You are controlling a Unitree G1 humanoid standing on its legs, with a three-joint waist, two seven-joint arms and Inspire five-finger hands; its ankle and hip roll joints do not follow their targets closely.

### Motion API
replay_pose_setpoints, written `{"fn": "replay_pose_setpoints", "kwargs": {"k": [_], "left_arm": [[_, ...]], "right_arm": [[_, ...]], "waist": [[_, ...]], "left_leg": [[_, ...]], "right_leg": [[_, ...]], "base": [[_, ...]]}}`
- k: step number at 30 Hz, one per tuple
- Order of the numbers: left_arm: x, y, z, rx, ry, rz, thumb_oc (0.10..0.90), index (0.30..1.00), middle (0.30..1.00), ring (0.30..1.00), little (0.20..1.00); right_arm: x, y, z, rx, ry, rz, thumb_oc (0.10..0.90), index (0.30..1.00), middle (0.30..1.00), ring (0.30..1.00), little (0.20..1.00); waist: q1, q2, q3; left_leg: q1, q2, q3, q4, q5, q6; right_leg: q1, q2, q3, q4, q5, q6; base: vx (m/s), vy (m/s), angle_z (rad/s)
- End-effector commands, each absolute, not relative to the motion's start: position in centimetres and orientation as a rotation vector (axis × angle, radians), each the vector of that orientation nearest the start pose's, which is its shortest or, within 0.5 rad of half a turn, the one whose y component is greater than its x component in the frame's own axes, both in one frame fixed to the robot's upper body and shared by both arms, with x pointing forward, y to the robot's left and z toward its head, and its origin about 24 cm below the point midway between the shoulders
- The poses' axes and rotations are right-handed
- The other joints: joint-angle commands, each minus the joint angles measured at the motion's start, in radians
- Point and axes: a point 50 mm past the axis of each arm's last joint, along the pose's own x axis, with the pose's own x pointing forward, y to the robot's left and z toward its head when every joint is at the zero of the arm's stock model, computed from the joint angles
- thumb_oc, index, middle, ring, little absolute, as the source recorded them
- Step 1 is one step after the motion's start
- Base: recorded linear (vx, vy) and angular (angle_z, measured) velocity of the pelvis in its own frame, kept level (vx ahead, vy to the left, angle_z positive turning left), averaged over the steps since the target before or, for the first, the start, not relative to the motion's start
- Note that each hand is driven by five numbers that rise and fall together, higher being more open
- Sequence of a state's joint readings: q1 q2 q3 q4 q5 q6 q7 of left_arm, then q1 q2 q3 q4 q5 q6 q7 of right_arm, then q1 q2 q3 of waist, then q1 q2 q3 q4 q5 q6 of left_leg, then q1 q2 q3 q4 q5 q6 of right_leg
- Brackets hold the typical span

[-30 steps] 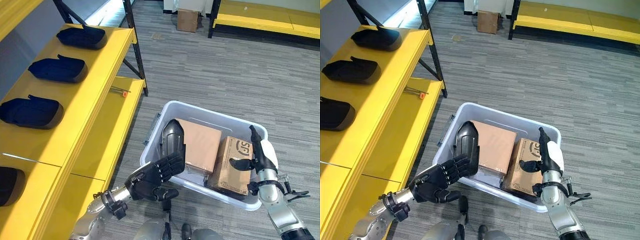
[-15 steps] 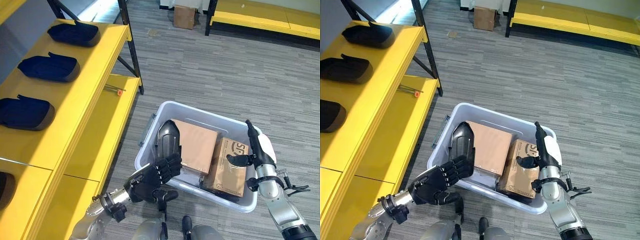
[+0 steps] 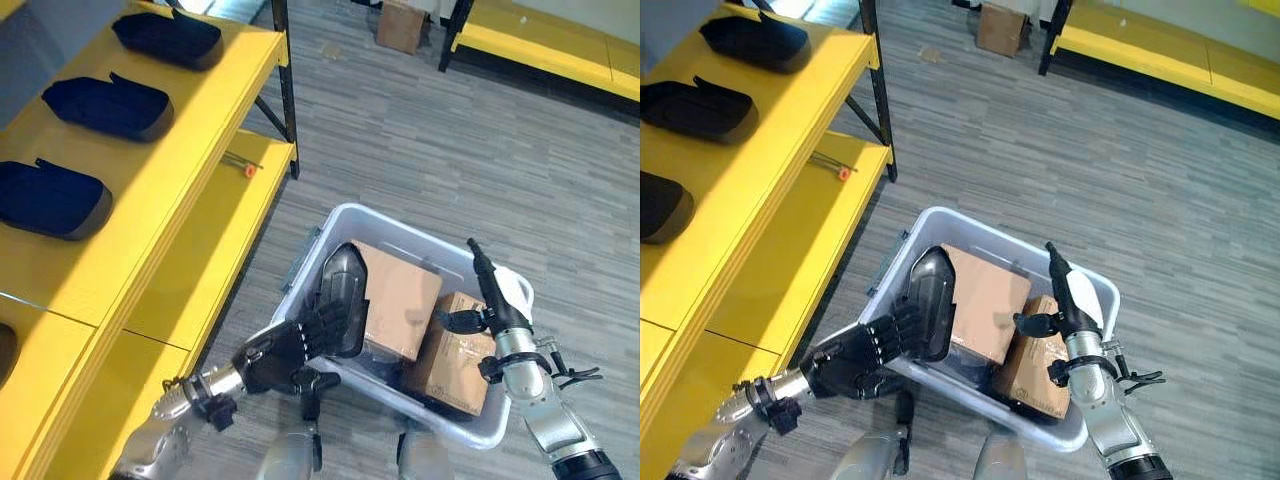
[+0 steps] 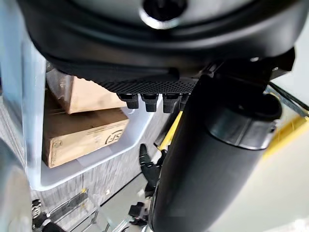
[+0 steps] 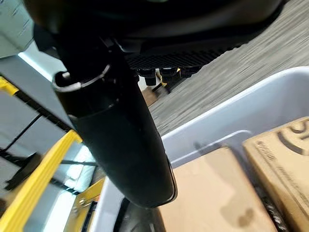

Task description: Move parts from the plastic box to the shelf.

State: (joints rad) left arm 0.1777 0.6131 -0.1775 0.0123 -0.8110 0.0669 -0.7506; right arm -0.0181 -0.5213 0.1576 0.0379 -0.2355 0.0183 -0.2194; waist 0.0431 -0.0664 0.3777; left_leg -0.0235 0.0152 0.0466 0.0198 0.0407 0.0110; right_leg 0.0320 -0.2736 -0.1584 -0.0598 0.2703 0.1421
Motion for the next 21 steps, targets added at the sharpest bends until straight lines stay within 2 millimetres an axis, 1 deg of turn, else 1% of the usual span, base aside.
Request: {"fn": "replay_pose_setpoints", "kwargs": {"k": [1,5,8,11,13,17,19,21], "left_arm": [[19.9,18.0,4.7,-0.392,0.074,-0.897,0.9,1.0,1.0,1.0,1.0],[19.6,17.9,4.5,-0.425,0.068,-0.881,0.9,1.0,1.0,1.0,1.0],[19.6,17.8,4.4,-0.442,0.073,-0.876,0.9,1.0,1.0,1.0,1.0],[19.5,17.9,4.2,-0.446,0.08,-0.878,0.9,1.0,1.0,1.0,1.0],[19.4,18.0,4.2,-0.445,0.092,-0.88,0.9,1.0,1.0,1.0,1.0],[19.3,18.3,4.2,-0.442,0.1,-0.877,0.9,1.0,1.0,1.0,1.0],[19.3,18.5,4.3,-0.438,0.102,-0.873,0.9,1.0,1.0,1.0,1.0],[19.2,18.8,4.5,-0.437,0.1,-0.864,0.9,1.0,1.0,1.0,1.0]], "right_arm": [[27.1,-23.4,10.6,-0.853,-0.224,-0.089,0.9,1.0,1.0,1.0,1.0],[27.0,-23.7,11.1,-0.893,-0.224,-0.05,0.9,1.0,1.0,1.0,1.0],[26.9,-24.0,11.2,-0.913,-0.212,-0.028,0.9,1.0,1.0,1.0,1.0],[26.8,-24.0,11.2,-0.924,-0.204,-0.006,0.9,1.0,1.0,1.0,1.0],[26.7,-23.6,11.1,-0.959,-0.196,0.055,0.9,1.0,1.0,1.0,1.0],[26.6,-23.3,11.0,-0.99,-0.191,0.102,0.9,1.0,1.0,1.0,1.0],[26.5,-23.2,11.2,-1.019,-0.194,0.14,0.9,1.0,1.0,1.0,1.0],[26.1,-22.7,11.8,-1.057,-0.23,0.202,0.9,1.0,1.0,1.0,1.0]], "waist": [[-0.02,0.025,-0.108],[-0.028,0.027,-0.129],[-0.034,0.028,-0.138],[-0.036,0.028,-0.141],[-0.038,0.028,-0.143],[-0.038,0.026,-0.145],[-0.035,0.024,-0.146],[-0.028,0.019,-0.145]], "left_leg": [[0.07,0.129,0.133,-0.087,-0.043,-0.052],[0.08,0.151,0.145,-0.107,-0.026,-0.076],[0.08,0.156,0.142,-0.107,-0.02,-0.084],[0.083,0.155,0.143,-0.107,-0.019,-0.084],[0.089,0.154,0.143,-0.107,-0.02,-0.082],[0.096,0.152,0.139,-0.107,-0.022,-0.08],[0.098,0.151,0.132,-0.107,-0.023,-0.078],[0.101,0.152,0.125,-0.107,-0.023,-0.076]], "right_leg": [[-0.054,0.06,-0.021,0.095,-0.207,0.044],[-0.017,0.074,-0.04,0.066,-0.226,0.028],[-0.001,0.081,-0.041,0.063,-0.238,0.017],[0.006,0.082,-0.042,0.067,-0.244,0.014],[0.013,0.084,-0.038,0.074,-0.253,0.011],[0.02,0.086,-0.036,0.083,-0.263,0.009],[0.025,0.089,-0.035,0.088,-0.27,0.006],[0.033,0.093,-0.039,0.093,-0.278,0.003]], "base": [[0.05,-0.054,-0.34],[0.04,-0.015,-0.19],[0.03,0.01,-0.06],[0.02,0.01,-0.01],[0.04,0.024,0.08],[0.04,0.006,0.02],[0.04,-0.014,0.03],[0.05,-0.034,0.05]]}}
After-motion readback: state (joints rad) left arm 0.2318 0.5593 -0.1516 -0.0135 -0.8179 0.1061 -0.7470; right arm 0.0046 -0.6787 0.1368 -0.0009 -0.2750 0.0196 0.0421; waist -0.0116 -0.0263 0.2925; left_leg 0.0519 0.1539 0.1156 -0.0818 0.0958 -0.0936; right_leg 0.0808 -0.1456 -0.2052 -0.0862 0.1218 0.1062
